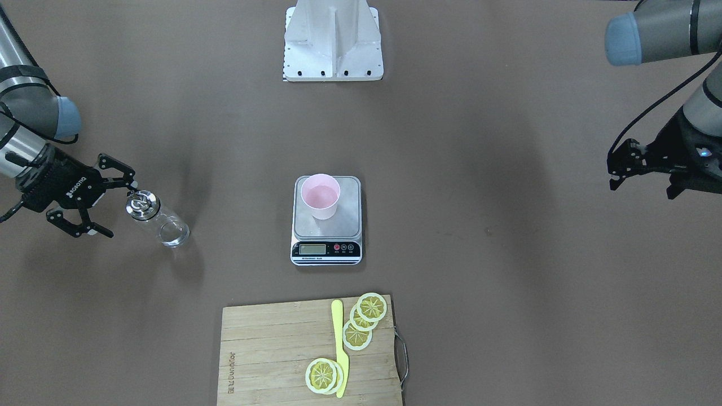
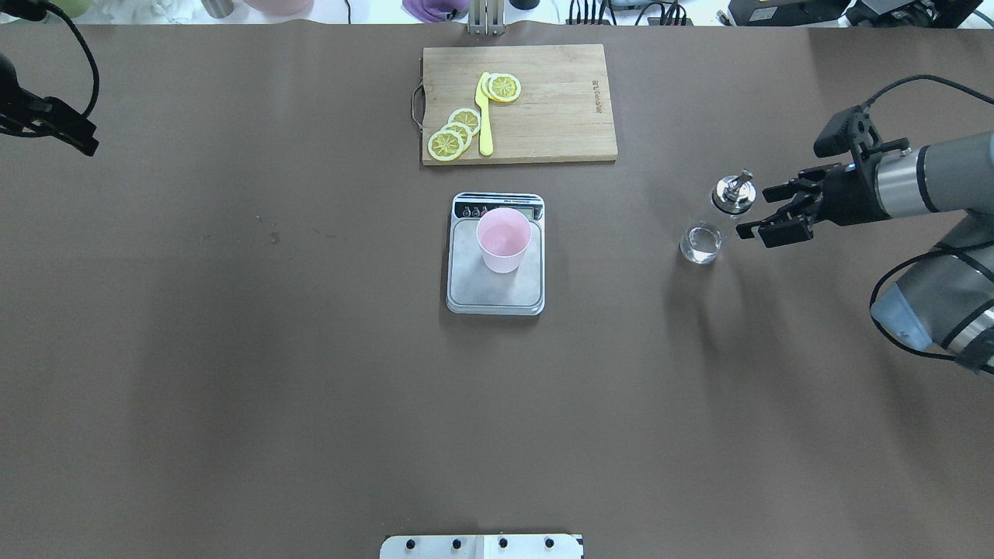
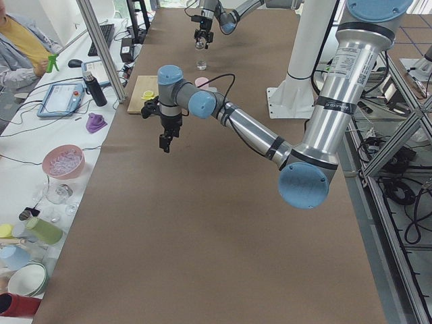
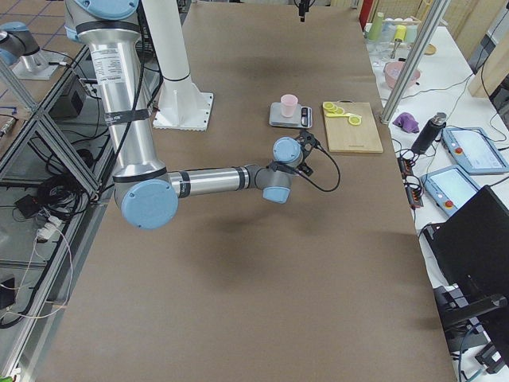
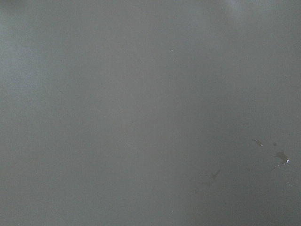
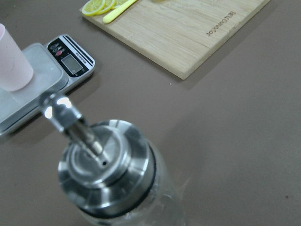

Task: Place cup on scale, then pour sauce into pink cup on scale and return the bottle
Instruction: 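Reach the right gripper to the glass sauce dispenser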

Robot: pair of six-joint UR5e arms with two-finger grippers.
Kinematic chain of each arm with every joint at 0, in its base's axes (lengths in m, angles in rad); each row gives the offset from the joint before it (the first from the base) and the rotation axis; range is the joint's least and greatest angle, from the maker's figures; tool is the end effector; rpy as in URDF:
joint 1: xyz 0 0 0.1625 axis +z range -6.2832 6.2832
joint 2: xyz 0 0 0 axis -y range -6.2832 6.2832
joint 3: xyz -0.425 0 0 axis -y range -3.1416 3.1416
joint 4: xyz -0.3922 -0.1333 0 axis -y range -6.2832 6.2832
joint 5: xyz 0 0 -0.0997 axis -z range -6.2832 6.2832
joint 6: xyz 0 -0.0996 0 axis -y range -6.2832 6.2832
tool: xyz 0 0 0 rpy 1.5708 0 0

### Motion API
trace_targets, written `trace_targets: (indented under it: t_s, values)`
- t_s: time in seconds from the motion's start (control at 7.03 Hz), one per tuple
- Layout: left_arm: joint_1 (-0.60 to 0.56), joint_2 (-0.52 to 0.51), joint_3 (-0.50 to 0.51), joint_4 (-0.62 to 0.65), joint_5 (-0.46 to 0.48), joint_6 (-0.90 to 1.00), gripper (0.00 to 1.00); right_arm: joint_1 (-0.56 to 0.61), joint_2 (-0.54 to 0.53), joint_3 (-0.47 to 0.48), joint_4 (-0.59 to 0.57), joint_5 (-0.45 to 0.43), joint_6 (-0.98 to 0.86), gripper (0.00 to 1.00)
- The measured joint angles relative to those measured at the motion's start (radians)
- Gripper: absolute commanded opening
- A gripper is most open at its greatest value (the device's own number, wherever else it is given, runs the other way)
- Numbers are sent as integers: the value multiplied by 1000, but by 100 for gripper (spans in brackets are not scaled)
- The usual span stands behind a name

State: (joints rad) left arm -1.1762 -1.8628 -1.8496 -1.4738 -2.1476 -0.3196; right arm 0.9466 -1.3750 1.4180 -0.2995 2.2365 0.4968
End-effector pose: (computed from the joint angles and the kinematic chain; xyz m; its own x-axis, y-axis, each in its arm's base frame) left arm 0.1497 -0.5650 0.3864 0.7513 0.2659 -0.6041 -0.1117 0.9533 0.2807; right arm -0.2781 -0.5090 0.4860 0.3248 -0.7321 0.5988 -0.0074 0.6311 0.7757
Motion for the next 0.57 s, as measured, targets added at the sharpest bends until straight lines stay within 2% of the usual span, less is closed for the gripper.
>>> trace_targets:
  t_s: [0.28, 0.57]
  values:
    - [0, -10, 1, 5, 1, -4, 97, -44, 8, -29, 103, -76, 31, 98]
    - [0, -18, 1, 7, 1, -6, 97, -58, 9, -119, 253, -97, 28, 95]
